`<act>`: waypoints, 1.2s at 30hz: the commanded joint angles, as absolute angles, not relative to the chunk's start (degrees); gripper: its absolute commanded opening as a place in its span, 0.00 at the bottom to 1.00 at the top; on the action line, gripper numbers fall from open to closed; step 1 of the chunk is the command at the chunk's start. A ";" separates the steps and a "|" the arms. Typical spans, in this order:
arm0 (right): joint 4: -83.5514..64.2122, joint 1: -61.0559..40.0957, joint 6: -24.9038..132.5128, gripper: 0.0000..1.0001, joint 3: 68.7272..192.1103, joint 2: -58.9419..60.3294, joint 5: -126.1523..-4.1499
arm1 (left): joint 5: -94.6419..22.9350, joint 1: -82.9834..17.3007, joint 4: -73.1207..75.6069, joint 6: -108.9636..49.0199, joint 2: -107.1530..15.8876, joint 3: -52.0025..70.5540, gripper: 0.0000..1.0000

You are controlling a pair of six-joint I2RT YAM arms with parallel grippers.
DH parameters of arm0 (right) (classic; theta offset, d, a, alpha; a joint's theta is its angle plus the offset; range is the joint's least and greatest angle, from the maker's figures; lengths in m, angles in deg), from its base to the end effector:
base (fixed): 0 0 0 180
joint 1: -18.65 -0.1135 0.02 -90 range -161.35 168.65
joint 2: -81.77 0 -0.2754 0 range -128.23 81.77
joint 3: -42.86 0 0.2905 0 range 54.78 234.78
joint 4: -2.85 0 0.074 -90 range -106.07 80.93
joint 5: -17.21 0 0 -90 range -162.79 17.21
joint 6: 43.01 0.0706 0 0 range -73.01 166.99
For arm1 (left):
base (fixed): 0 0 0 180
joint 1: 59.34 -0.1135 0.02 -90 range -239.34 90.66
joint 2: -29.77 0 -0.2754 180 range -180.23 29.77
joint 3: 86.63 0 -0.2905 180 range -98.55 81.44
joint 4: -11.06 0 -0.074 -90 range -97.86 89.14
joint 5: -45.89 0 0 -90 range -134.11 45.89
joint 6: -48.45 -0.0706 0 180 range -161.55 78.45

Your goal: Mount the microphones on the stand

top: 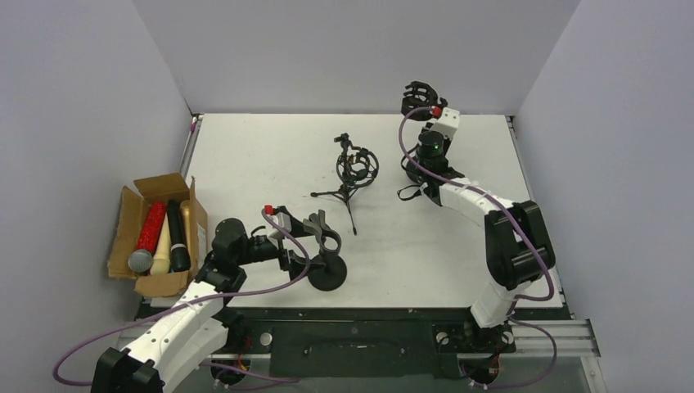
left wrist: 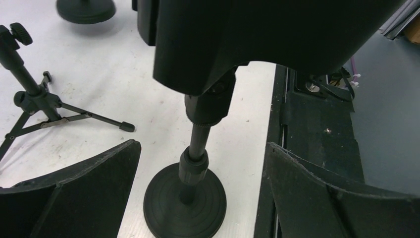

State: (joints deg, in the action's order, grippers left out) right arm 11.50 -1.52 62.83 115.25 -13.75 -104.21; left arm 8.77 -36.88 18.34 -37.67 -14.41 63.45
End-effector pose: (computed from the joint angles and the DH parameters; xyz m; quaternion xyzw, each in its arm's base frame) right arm 0.4291 0.1184 0.2399 0.1369 0.7668 -0.0214 0.6268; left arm 0.1816 -0.1360 0.2197 0.3995 0.6141 -0.4599 0.5019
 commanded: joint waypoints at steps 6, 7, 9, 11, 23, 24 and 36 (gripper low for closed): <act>16.95 -0.61 63.64 0.00 125.18 -23.01 -100.62 | 7.61 -34.62 29.87 -32.78 -15.06 65.75 0.96; 16.81 -0.60 63.68 0.00 125.10 -23.13 -100.50 | 6.48 -34.46 30.32 -32.83 -15.54 66.14 0.96; 17.29 -0.48 63.94 0.01 123.99 -22.89 -100.32 | 5.33 -34.16 31.62 -33.02 -16.29 66.38 0.97; 17.27 -0.23 64.38 0.04 122.09 -22.33 -100.08 | 4.57 -33.67 32.81 -33.17 -17.13 66.32 0.99; 18.20 -1.51 67.84 0.55 112.79 -11.74 -98.34 | 8.76 -32.59 32.64 -40.08 -24.92 60.96 0.53; 18.35 -1.67 67.87 0.59 112.05 -10.90 -98.40 | 8.83 -32.48 32.85 -40.58 -25.04 60.61 0.47; 20.13 -10.43 69.10 0.65 90.77 9.97 -103.12 | 10.03 -34.22 29.93 -43.27 -25.71 56.68 0.00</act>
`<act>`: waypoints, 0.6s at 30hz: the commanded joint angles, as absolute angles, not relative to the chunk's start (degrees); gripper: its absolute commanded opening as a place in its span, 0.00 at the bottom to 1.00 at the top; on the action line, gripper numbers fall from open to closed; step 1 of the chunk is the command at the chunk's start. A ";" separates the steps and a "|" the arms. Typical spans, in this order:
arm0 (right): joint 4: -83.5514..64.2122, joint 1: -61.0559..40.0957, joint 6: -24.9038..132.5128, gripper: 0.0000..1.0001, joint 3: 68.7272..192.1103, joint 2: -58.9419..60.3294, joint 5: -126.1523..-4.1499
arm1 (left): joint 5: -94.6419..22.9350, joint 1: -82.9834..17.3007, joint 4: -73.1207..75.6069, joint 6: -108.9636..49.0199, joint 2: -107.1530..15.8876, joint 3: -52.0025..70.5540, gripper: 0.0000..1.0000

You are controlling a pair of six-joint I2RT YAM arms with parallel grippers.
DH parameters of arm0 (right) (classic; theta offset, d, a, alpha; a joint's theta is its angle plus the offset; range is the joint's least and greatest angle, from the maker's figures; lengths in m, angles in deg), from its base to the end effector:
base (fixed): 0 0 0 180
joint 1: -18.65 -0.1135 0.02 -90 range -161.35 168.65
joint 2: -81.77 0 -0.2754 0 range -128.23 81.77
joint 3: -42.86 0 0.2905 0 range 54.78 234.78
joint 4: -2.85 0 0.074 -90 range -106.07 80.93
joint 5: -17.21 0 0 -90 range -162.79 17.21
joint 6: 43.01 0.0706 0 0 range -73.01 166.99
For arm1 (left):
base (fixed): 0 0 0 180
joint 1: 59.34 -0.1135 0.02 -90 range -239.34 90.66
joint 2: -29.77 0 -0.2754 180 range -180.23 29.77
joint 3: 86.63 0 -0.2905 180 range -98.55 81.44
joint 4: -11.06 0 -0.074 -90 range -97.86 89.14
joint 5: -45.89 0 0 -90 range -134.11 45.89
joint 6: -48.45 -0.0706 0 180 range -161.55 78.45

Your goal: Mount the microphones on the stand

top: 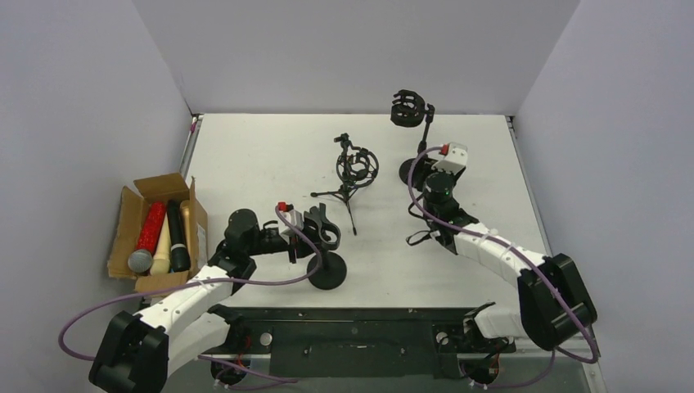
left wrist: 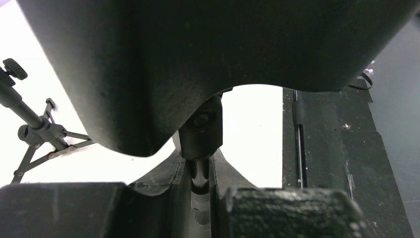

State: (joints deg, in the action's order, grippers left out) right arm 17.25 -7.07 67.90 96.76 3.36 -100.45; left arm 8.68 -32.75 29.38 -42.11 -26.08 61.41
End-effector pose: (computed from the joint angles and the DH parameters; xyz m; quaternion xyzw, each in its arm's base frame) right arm 0.3416 0.1282 0.2388 0.1221 0.7502 0.0784 0.6451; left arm 0.1958 -0.1609 0.2124 0.4461 0.5748 -0.4563 0.5123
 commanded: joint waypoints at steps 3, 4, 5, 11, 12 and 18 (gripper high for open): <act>20.05 -12.92 69.82 0.67 85.87 16.15 -101.63 | 10.06 -39.18 29.67 -42.15 -26.02 54.26 0.00; 19.81 -13.63 70.05 0.68 84.00 17.14 -100.02 | 9.91 -40.34 29.57 -42.03 -26.58 52.68 0.00; 19.96 -13.94 70.64 0.69 83.06 18.88 -98.89 | 9.27 -42.51 28.96 -42.53 -26.88 51.81 0.00; 26.83 -14.43 70.43 0.71 79.48 16.80 -86.87 | 8.49 -47.63 25.28 -47.12 -31.54 44.29 0.00; 27.95 -14.52 70.09 0.71 79.55 14.97 -83.78 | 8.16 -48.13 25.61 -46.88 -33.21 43.66 0.00; 36.08 -16.19 65.94 0.75 81.21 9.46 -76.66 | 6.99 -54.41 22.78 -48.47 -39.27 37.86 0.00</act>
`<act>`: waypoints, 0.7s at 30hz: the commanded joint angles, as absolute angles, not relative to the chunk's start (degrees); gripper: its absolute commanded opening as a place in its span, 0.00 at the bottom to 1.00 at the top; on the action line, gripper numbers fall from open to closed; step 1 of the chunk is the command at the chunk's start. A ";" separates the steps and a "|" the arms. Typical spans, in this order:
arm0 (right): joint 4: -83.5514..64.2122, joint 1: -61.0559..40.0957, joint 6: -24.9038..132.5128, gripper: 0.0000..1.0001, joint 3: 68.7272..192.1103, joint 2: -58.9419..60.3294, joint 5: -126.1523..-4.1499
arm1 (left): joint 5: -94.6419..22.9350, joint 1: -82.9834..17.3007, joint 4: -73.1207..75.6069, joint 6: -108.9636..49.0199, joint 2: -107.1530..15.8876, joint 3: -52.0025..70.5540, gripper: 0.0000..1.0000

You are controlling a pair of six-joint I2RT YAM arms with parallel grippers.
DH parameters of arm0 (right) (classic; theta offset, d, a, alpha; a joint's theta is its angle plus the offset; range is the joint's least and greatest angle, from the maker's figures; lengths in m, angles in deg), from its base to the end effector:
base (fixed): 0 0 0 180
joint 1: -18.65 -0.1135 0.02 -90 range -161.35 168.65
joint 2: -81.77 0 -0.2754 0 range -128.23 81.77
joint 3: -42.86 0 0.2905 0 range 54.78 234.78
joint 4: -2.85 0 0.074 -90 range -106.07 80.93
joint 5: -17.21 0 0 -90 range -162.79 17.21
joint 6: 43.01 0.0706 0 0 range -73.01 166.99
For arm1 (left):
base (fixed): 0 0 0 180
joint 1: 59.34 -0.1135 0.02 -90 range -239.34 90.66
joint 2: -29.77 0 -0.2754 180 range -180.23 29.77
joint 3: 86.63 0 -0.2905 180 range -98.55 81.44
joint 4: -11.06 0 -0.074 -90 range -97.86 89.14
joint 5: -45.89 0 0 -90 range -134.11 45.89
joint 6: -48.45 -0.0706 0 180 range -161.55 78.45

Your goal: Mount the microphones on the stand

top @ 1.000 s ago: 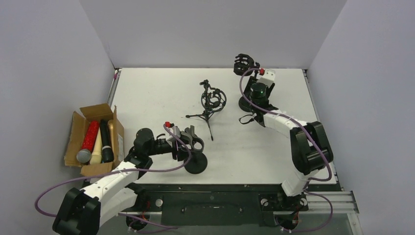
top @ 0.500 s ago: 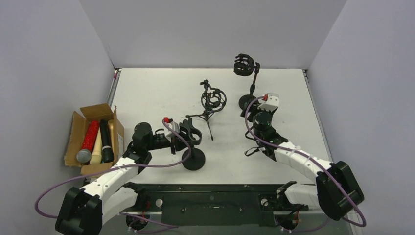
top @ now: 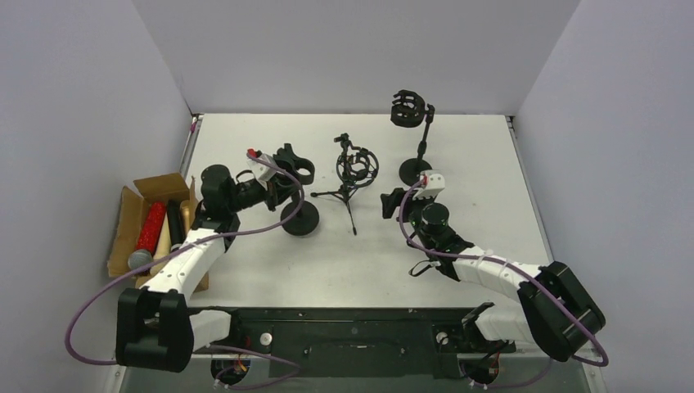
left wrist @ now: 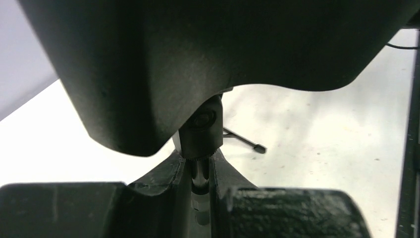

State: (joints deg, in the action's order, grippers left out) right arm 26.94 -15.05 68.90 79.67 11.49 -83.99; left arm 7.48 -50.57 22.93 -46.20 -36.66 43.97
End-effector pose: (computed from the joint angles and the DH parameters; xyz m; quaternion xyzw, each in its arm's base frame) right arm 0.2661 0.1610 0.1892 -0.0152 0.7614 0.2345 0.6042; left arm 0.2930 -0.1012 0.2702 0.3692 0.6258 -0.3429 0.5954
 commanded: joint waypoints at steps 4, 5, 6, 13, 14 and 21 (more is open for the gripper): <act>40.24 -16.86 64.00 0.76 82.80 5.98 -74.84 | 8.15 -58.49 20.63 -47.22 -43.65 32.54 0.00; 43.86 -17.08 63.98 0.76 82.82 5.03 -73.87 | 7.58 -58.74 20.03 -47.93 -44.66 30.79 0.00; 45.65 -17.19 64.00 0.76 83.00 2.76 -73.55 | 6.21 -58.97 18.93 -48.71 -45.06 29.97 0.00; 64.12 -18.07 64.42 0.76 87.56 -10.01 -65.82 | 2.62 -59.08 15.47 -46.68 -49.26 22.65 0.00; 64.66 -18.31 63.94 0.76 88.75 -11.51 -65.34 | 1.98 -59.03 13.29 -48.02 -49.38 21.61 0.00; 62.91 -19.63 61.05 0.76 95.15 -18.35 -67.31 | 0.55 -61.00 18.82 -44.57 -51.29 20.81 0.00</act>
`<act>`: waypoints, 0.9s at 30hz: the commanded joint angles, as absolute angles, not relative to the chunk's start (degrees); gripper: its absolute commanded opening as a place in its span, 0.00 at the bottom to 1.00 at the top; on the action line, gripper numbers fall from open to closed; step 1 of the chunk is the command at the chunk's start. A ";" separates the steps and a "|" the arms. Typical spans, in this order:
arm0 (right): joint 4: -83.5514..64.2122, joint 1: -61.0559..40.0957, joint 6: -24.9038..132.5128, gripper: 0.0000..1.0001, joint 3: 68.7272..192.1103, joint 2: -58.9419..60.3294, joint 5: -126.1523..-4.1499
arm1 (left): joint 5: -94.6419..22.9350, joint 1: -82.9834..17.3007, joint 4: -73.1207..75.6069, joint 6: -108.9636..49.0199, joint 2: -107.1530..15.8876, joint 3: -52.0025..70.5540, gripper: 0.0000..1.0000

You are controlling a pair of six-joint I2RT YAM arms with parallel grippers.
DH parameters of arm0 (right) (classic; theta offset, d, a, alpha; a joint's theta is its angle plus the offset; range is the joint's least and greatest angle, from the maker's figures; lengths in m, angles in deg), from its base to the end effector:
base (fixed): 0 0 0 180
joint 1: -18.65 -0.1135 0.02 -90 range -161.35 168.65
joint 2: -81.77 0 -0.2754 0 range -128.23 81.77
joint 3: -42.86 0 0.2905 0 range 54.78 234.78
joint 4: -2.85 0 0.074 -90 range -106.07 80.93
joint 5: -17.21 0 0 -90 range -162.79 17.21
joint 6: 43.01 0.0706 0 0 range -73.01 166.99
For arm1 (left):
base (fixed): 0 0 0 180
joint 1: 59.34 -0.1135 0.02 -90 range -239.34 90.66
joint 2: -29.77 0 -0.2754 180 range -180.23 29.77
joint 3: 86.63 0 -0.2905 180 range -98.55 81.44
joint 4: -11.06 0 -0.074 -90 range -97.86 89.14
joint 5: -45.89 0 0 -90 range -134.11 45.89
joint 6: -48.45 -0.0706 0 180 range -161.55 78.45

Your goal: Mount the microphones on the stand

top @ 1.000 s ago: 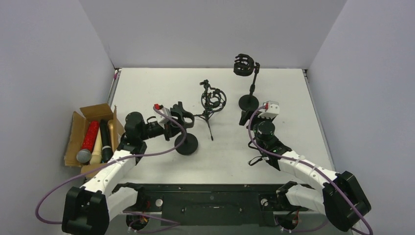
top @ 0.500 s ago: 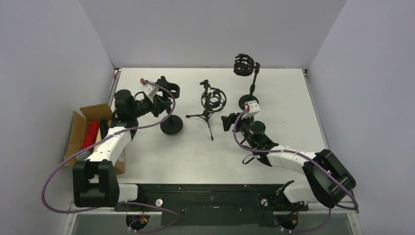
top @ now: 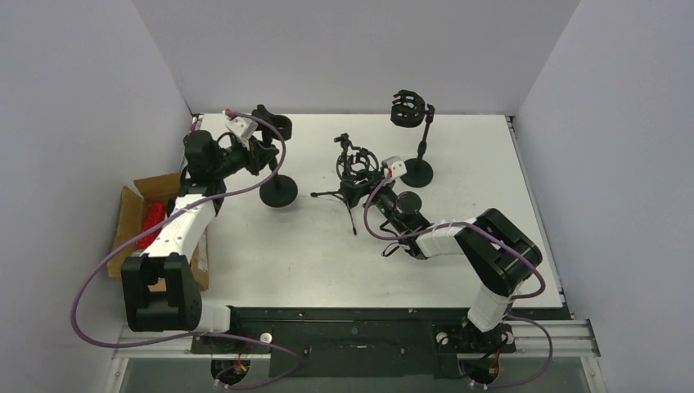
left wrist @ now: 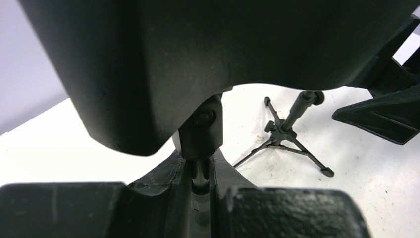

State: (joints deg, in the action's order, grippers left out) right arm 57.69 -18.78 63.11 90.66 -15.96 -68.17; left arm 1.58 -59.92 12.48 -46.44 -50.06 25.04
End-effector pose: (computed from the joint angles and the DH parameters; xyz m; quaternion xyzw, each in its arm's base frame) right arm 0.3046 0.2403 0.1764 -0.1541 0.6585 0.3560 0.6449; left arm 0.3779 -0.0467 0.3051 0.2757 0.6965 -0.2690 0.6054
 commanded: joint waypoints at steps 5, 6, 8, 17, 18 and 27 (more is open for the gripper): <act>59.13 -20.50 58.93 0.70 100.66 -22.06 -72.25 | -0.47 -61.01 20.56 -43.03 -55.75 16.63 0.00; 58.64 -20.62 57.84 0.64 101.19 -22.87 -73.40 | -0.37 -61.01 20.93 -43.08 -56.36 16.34 0.00; 57.31 -20.90 55.93 0.50 102.55 -23.90 -76.01 | 0.13 -60.94 21.37 -43.04 -56.92 15.59 0.00; 50.76 -20.66 49.71 0.33 106.52 -25.63 -73.98 | 0.78 -60.76 21.78 -44.39 -61.99 12.72 0.00; 51.24 -20.80 49.93 0.43 106.21 -25.69 -73.42 | 0.64 -60.75 21.85 -44.44 -62.30 11.92 0.00; 51.40 -20.97 65.04 0.64 106.03 -24.73 -81.26 | -1.46 -60.38 24.33 -46.98 -66.50 10.67 0.00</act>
State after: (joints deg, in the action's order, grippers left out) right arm 51.57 -21.14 54.32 105.29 -24.96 -75.64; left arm -0.50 -60.55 16.53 -45.41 -65.77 15.03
